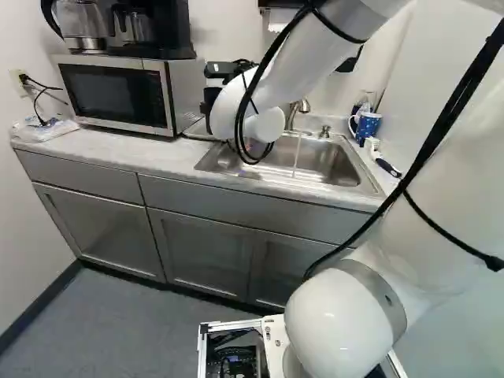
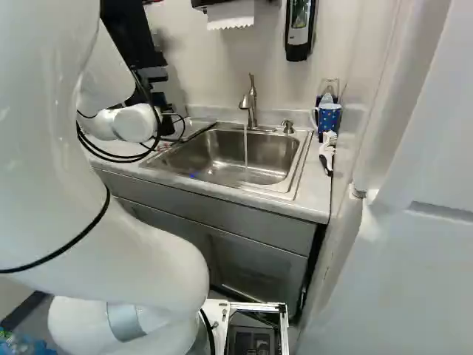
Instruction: Rinse the cup and place it in the tray
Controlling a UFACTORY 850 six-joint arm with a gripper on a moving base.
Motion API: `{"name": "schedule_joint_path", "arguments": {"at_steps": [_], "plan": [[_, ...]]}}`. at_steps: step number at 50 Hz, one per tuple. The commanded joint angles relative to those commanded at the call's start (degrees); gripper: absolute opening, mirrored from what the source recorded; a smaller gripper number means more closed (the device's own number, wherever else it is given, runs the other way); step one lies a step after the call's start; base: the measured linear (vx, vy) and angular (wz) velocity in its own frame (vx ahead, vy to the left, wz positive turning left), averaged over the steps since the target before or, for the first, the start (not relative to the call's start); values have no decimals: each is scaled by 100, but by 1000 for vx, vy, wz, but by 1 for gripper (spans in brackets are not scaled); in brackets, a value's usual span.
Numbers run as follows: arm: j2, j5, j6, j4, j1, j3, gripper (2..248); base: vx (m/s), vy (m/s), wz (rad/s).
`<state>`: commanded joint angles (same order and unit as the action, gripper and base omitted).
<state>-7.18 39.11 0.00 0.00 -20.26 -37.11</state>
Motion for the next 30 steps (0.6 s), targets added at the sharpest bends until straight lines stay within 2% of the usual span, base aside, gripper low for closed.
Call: {"name": "schedule_joint_path", "arguments": {"at_steps": [30], "plan": [[-135,-67,0,0,558,52,124,0,0,0]]}}
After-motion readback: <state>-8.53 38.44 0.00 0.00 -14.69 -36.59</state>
